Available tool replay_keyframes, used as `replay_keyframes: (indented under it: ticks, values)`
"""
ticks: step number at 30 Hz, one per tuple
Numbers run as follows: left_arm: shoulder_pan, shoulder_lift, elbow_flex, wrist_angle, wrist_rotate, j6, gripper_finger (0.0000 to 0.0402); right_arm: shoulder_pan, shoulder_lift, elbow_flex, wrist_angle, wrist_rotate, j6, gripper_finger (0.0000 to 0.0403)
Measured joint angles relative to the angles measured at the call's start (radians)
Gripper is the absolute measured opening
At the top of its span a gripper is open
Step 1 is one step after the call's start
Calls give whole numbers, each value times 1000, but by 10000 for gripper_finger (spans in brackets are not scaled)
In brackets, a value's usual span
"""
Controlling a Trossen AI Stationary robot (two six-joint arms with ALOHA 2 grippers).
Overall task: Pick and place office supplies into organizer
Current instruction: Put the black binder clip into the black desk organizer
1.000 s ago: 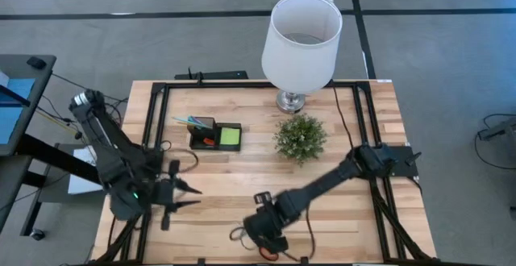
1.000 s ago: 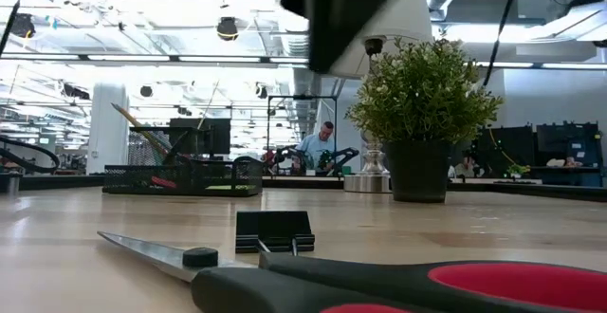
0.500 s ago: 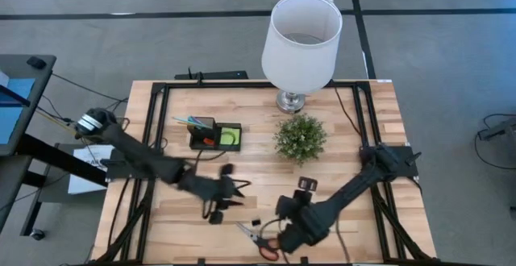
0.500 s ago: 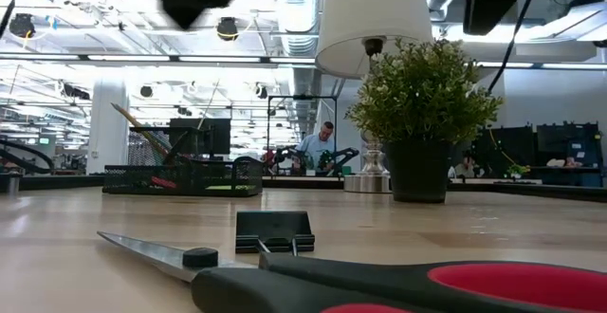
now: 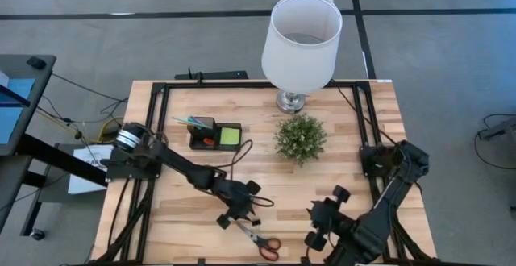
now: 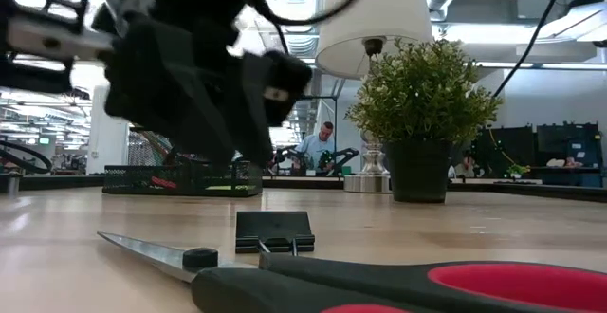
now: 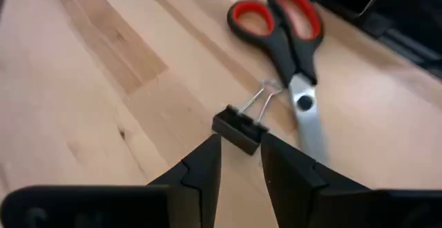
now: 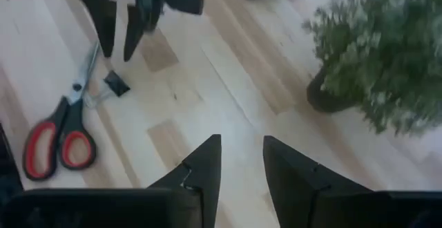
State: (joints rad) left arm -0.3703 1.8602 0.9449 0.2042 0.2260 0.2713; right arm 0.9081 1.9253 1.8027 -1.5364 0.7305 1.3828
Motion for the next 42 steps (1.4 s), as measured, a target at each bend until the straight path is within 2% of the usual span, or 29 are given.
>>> replay_keyframes:
  ticks: [3,7,13,24,31,35,42]
  values:
    - [7,57,52,-4,44,6,109,5,-2,-24,4,-8,87,102]
    - [8,88,106,-11,119,77,135,2,5,-25,14,-43,119,102]
    - [7,89,120,-82,129,255,182,-8,8,-26,60,-60,134,102]
    - [35,89,120,-83,128,430,258,-21,8,-25,84,-61,155,102]
    - [48,110,127,-60,208,436,270,-47,8,-25,83,-78,99,102]
    - [48,198,196,-66,250,416,270,-71,8,-23,80,-78,85,102]
    - [62,287,347,-250,260,397,270,-78,8,-23,77,-88,75,102]
